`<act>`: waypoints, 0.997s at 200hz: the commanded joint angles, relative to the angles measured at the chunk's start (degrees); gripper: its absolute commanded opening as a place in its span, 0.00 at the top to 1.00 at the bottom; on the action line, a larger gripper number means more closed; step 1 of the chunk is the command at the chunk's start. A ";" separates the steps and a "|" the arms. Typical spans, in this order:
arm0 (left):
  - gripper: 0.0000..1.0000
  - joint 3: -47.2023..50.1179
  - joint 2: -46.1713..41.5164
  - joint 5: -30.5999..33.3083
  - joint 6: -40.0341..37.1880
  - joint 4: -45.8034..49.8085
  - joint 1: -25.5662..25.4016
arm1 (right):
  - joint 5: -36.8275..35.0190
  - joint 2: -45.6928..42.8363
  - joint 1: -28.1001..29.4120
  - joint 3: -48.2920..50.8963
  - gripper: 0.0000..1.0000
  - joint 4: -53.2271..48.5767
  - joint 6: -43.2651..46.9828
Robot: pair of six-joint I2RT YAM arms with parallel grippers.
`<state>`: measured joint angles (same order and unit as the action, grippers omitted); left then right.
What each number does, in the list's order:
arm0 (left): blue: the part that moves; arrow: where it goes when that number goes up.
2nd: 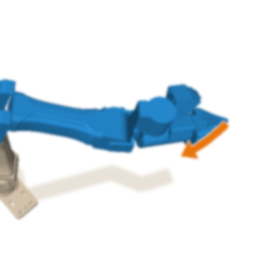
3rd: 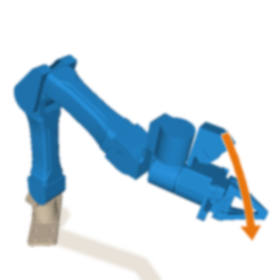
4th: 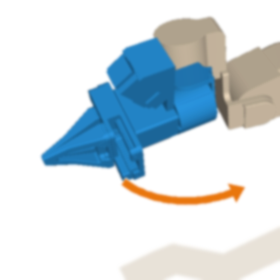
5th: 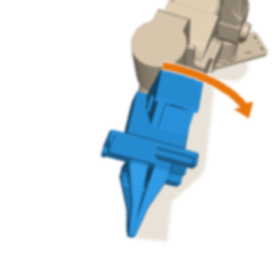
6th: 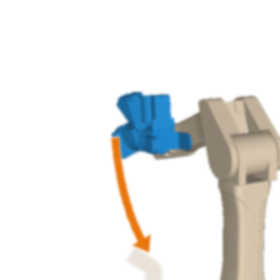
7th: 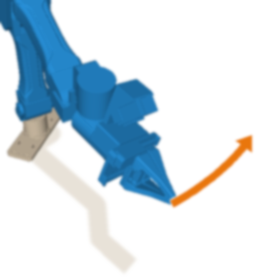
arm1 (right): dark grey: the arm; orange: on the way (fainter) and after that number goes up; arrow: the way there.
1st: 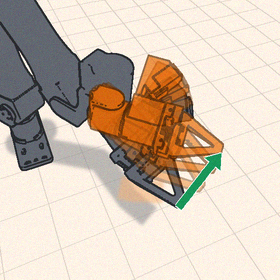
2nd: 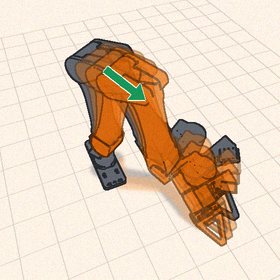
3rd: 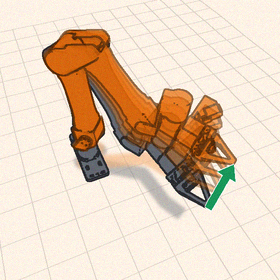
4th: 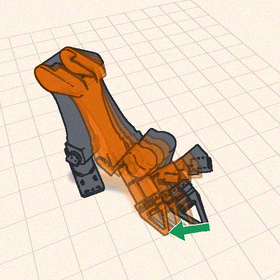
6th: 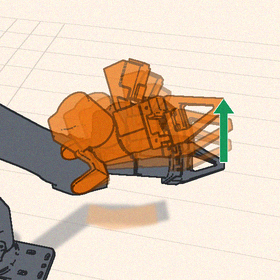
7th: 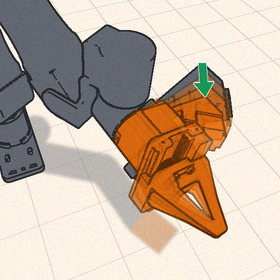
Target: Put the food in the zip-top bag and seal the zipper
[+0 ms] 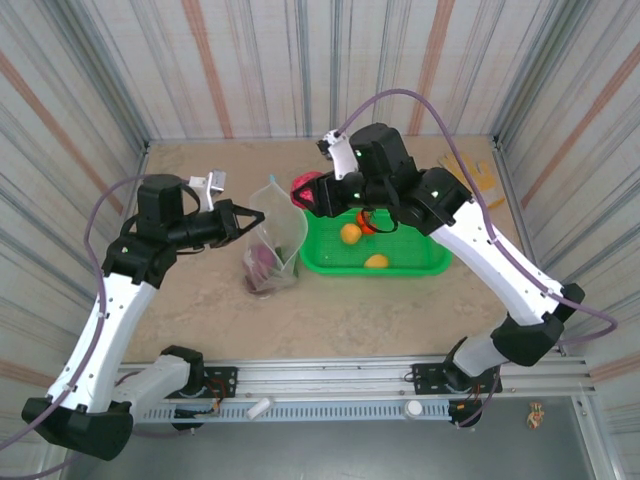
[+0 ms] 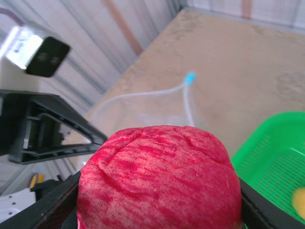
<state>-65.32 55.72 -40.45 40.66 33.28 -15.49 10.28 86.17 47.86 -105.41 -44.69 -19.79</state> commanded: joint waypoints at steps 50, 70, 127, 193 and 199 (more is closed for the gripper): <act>1.00 -5.02 0.18 0.09 -2.06 1.22 -0.33 | 0.96 11.74 4.97 -5.69 0.38 -4.95 1.55; 1.00 -5.51 0.52 0.02 -2.08 1.10 -0.34 | 1.16 14.48 5.62 -7.26 0.38 -6.53 1.16; 1.00 -5.65 0.51 -0.32 -2.08 0.57 -0.42 | -2.17 21.77 6.20 -12.87 0.36 -11.14 0.43; 1.00 -6.93 -0.09 2.28 -2.98 2.77 -0.20 | -24.49 22.35 6.70 -15.27 0.32 -17.33 0.27; 1.00 -6.93 0.06 2.28 -2.91 2.69 -0.25 | -25.17 22.20 6.80 -15.19 0.31 -17.43 0.36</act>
<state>-70.00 56.69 -38.24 39.31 35.92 -15.49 -5.30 108.75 54.04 -118.89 -58.89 -19.22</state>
